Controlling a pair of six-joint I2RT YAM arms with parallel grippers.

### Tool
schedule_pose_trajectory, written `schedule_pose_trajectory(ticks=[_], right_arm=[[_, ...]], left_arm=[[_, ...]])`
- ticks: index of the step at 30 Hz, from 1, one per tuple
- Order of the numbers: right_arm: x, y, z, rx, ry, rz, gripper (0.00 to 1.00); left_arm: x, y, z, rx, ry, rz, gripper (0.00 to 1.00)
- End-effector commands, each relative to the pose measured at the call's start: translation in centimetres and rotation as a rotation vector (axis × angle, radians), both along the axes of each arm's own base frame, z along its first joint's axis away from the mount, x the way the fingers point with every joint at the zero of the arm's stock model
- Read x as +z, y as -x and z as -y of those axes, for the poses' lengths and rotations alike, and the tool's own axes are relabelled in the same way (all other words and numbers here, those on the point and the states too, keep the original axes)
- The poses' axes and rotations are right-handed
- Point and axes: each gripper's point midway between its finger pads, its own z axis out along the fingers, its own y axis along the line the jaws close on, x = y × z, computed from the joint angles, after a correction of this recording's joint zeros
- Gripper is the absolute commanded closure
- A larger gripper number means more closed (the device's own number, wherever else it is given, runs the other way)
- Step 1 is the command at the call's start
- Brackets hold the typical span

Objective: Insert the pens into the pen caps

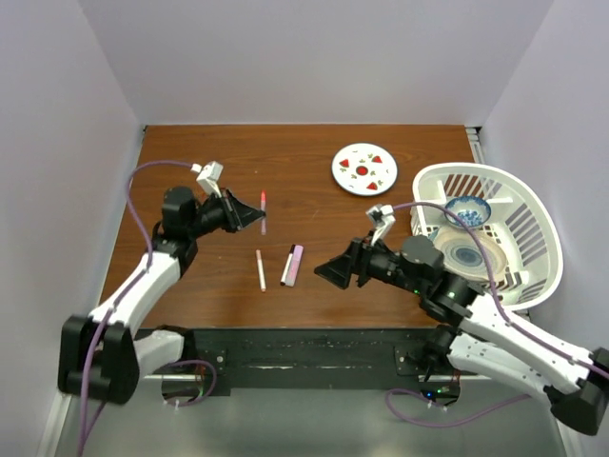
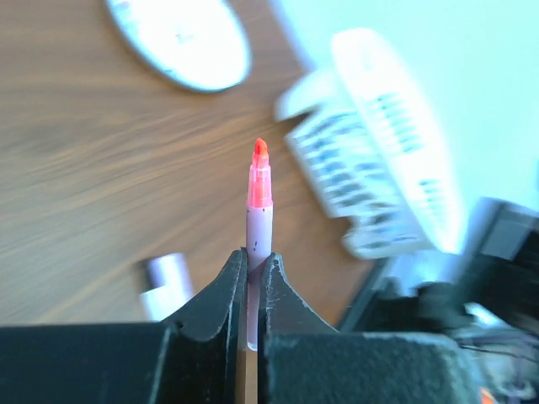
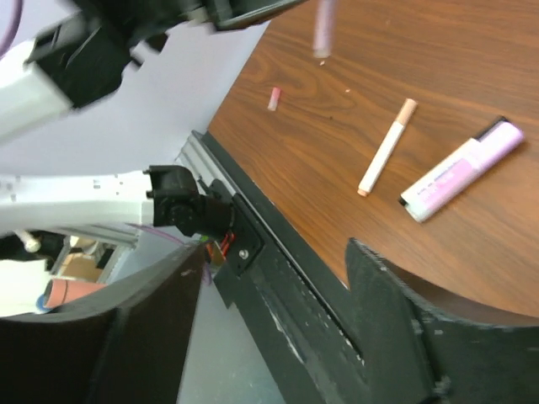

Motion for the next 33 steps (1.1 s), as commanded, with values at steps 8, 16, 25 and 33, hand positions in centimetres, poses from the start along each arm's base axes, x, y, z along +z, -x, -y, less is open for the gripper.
schedule_pose_trajectory(ticks=[8,16,25,33], right_arm=[[3.0,-0.5,-9.3,0.180,-0.135,0.073,0.37],[4.3,-0.9,-10.9,0.176,-0.188,0.097,0.37],[3.7,-2.7,-10.2,0.075,-0.144,0.145,0.53],[5.2,-3.6,-11.2,0.078,-0.134,0.206,0.69]], left_arm=[[7.7,7.7,3.1,-0.143,0.331,0.121,1.00],[7.8,8.7,3.3,-0.174,0.346,0.115,1.00],[7.6,9.9,3.6,-0.205,0.371,0.088,1.00],[7.4,11.1,3.6,-0.207,0.392,0.070,1.00]])
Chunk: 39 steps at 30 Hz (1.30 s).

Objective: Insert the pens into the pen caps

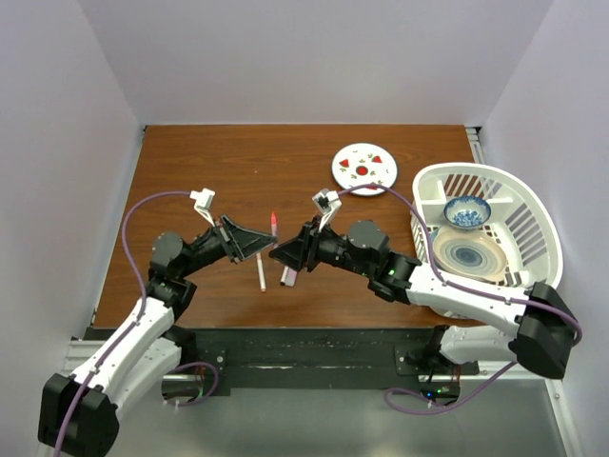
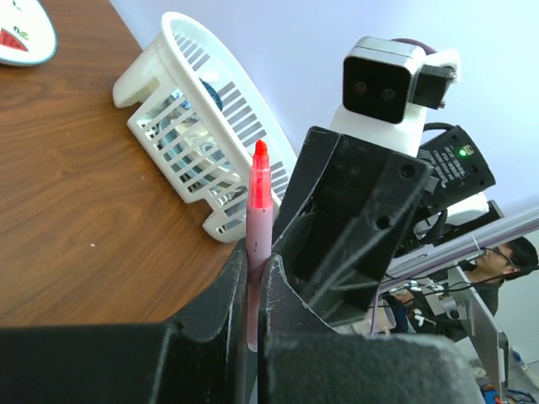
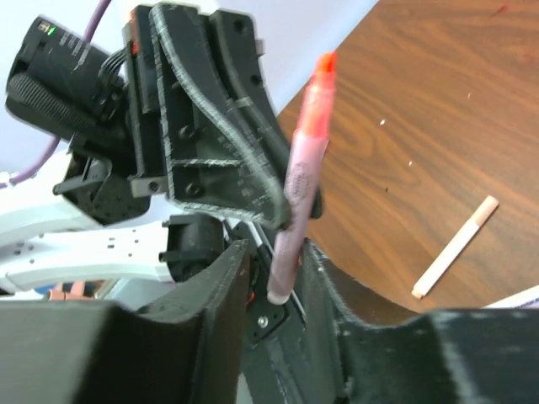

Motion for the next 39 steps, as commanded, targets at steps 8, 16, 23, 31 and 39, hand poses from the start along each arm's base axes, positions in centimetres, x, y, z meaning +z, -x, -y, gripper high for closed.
schedule_pose_trajectory(ticks=[8,16,23,31,39], right_arm=[[2.2,-0.4,-1.8,0.027,-0.078,0.039,0.87],[1.7,0.1,-1.6,0.037,-0.093,0.004,1.00],[0.7,1.1,0.8,0.010,-0.044,-0.028,1.00],[1.6,1.7,4.8,-0.067,0.083,-0.025,1.00],[2.4,1.8,5.5,-0.087,0.078,-0.023,1.00]], left_arm=[[1.7,1.4,-0.1,-0.014,0.049,0.031,1.00],[2.4,0.3,-0.5,0.050,-0.033,0.047,0.31],[-0.5,-3.7,-2.3,0.268,-0.152,-0.190,0.14],[-12.8,-7.3,-12.5,0.805,-0.580,-0.700,0.20],[-19.6,-4.8,-22.9,1.270,-0.631,-0.981,0.26]])
